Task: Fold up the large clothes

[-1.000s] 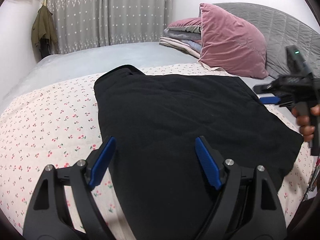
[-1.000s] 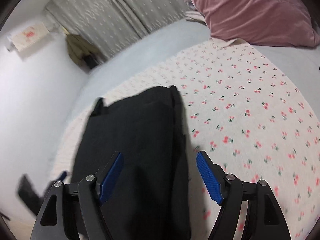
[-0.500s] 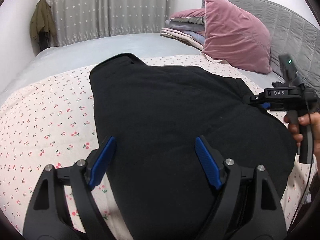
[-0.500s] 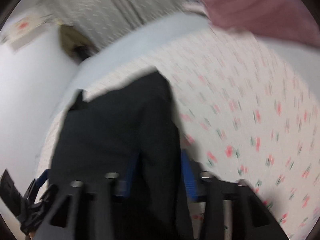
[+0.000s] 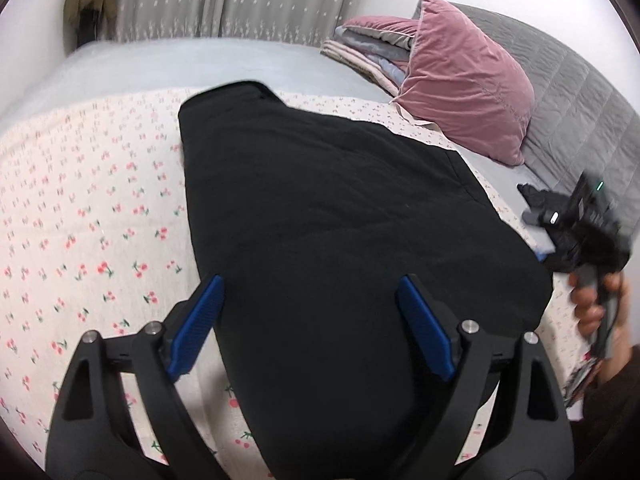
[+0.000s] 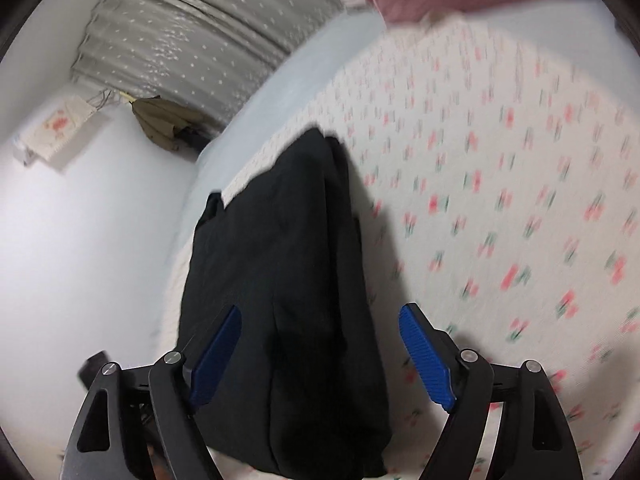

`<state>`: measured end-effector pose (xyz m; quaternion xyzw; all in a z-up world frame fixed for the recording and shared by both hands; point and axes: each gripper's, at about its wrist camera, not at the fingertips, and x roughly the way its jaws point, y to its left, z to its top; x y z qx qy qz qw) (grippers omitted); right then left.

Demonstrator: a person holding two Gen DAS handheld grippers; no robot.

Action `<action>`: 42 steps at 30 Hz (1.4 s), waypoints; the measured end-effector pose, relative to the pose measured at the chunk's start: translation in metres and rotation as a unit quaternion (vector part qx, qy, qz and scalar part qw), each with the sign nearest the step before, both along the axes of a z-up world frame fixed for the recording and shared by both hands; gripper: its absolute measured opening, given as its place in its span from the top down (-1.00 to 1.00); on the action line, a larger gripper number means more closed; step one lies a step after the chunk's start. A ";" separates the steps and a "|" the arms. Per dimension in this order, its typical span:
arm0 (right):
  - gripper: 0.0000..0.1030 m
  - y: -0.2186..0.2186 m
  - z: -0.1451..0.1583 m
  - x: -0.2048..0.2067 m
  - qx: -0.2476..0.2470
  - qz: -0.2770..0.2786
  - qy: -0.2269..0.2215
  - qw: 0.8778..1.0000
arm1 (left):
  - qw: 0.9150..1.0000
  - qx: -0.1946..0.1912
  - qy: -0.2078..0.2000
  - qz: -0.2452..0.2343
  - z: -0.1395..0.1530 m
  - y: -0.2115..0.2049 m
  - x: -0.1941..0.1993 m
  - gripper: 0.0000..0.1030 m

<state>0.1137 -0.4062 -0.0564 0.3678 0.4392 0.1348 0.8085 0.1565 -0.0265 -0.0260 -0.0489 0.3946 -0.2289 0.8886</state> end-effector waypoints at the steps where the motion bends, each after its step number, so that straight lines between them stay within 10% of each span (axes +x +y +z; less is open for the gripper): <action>1: -0.60 0.002 -0.009 0.006 0.014 0.007 0.012 1.000 | 1.000 -0.014 0.015 0.004 -0.002 0.005 0.007 -0.76; 12: -0.60 0.014 -0.061 0.056 0.118 0.092 0.027 0.988 | 0.974 -0.159 0.160 0.007 -0.056 0.027 0.060 -0.98; 16: -0.52 0.025 -0.063 0.065 0.108 0.102 0.018 0.989 | 0.950 -0.225 0.214 -0.008 -0.077 0.035 0.072 -0.99; 22: 0.03 0.041 -0.055 0.063 0.090 0.098 0.001 0.991 | 0.958 -0.223 0.179 -0.014 -0.059 0.035 0.060 -0.61; 30: 0.12 0.119 0.015 0.058 0.013 0.166 -0.089 0.982 | 0.965 -0.231 0.125 -0.002 -0.020 0.075 0.045 -0.28; 42: 0.13 0.329 0.059 0.103 -0.006 0.283 -0.161 0.946 | 0.965 -0.235 0.022 0.114 0.020 0.274 0.014 -0.28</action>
